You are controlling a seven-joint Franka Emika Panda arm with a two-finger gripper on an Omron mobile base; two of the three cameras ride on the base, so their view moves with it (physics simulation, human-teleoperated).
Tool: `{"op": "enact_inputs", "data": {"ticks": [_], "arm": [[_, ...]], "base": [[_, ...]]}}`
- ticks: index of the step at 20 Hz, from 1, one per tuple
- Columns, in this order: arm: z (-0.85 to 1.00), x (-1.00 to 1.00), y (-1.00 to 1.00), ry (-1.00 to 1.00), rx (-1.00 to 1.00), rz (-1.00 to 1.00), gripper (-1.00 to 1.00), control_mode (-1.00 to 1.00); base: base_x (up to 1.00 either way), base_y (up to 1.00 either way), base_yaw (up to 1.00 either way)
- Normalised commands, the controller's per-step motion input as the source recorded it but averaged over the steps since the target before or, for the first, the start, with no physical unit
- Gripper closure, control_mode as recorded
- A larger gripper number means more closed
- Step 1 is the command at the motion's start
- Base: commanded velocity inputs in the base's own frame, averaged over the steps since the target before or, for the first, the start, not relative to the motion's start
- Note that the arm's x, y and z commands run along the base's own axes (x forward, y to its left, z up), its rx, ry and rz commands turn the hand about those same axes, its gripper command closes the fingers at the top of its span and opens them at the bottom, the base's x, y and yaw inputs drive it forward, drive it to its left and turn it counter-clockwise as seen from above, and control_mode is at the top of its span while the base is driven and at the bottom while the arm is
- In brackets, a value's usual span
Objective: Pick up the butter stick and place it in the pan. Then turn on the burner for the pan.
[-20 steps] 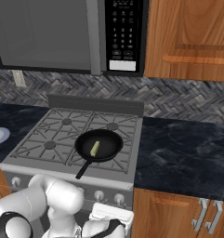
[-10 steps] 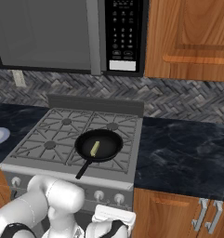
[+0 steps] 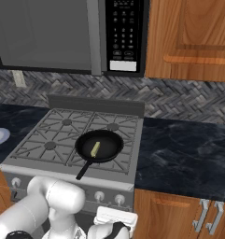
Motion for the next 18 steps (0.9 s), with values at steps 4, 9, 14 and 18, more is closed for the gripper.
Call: {"op": "enact_inputs", "data": {"ticks": [4,9,14,18], "arm": [[0.00,0.06,0.01,0.00,0.00,0.00,-1.00,-1.00],[0.00,0.10,0.07,0.00,0.00,0.00,-1.00,-1.00],[0.00,0.13,0.01,0.00,0.00,0.00,-1.00,-1.00],[0.00,0.18,0.00,0.00,0.00,0.00,-1.00,-1.00]], "base": [[0.00,0.00,0.00],[0.00,0.00,0.00],[0.00,0.00,0.00],[0.00,0.00,0.00]]}}
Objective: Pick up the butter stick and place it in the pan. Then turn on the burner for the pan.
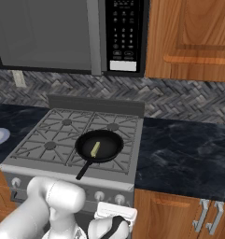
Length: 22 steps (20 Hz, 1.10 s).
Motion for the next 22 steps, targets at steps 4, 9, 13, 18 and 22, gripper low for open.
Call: {"op": "enact_inputs", "data": {"ticks": [4,9,13,18,22], "arm": [[0.00,0.18,0.00,0.00,0.00,0.00,-1.00,-1.00],[0.00,0.16,0.00,0.00,0.00,0.00,-1.00,-1.00],[0.00,0.02,0.00,0.00,0.00,0.00,-1.00,-1.00],[0.00,0.00,0.00,0.00,0.00,0.00,-1.00,-1.00],[0.00,0.00,0.00,0.00,0.00,0.00,-1.00,-1.00]], "base": [[0.00,0.00,0.00],[0.00,0.00,0.00],[0.00,0.00,0.00],[0.00,0.00,0.00],[0.00,0.00,0.00]]}}
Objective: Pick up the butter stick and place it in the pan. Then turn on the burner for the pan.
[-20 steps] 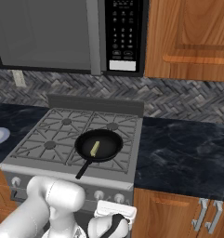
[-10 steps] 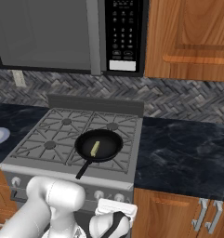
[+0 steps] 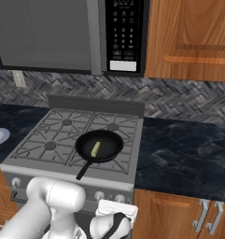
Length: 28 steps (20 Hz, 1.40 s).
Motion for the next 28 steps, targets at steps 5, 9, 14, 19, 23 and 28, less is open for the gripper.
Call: {"op": "enact_inputs", "data": {"ticks": [5,9,14,19,23,28], "arm": [[-0.02,0.00,0.00,0.00,-0.03,0.00,1.00,-1.00],[0.00,0.00,0.00,0.00,0.00,0.00,1.00,-1.00],[0.00,0.00,0.00,0.00,0.00,0.00,1.00,-1.00],[0.00,0.00,0.00,0.00,0.00,0.01,1.00,-1.00],[0.00,0.00,0.00,0.00,-0.10,0.04,1.00,-1.00],[0.00,-0.07,-0.03,0.00,-0.16,0.07,1.00,-1.00]], "base": [[0.00,0.00,0.00],[0.00,0.00,0.00],[0.00,0.00,0.00],[0.00,0.00,0.00],[0.00,0.00,0.00],[0.00,0.00,0.00]]}}
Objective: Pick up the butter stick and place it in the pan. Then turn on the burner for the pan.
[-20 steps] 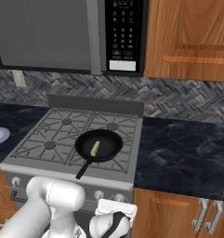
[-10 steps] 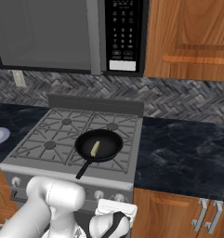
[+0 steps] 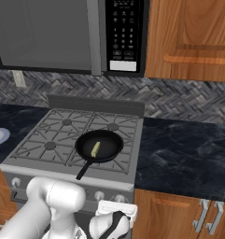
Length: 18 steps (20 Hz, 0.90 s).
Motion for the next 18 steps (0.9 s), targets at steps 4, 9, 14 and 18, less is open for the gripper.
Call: {"op": "enact_inputs", "data": {"ticks": [4,9,14,18], "arm": [[0.00,-0.18,-0.05,-0.07,-0.20,0.08,1.00,-1.00],[0.00,-0.10,-0.12,-0.03,-0.19,0.10,1.00,-1.00],[0.00,-0.02,-0.13,0.00,-0.19,0.11,1.00,-1.00],[0.00,0.00,-0.08,0.00,-0.21,0.11,1.00,-1.00]], "base": [[0.00,0.00,0.00],[0.00,0.00,0.00],[0.00,0.00,0.00],[0.00,0.00,0.00]]}}
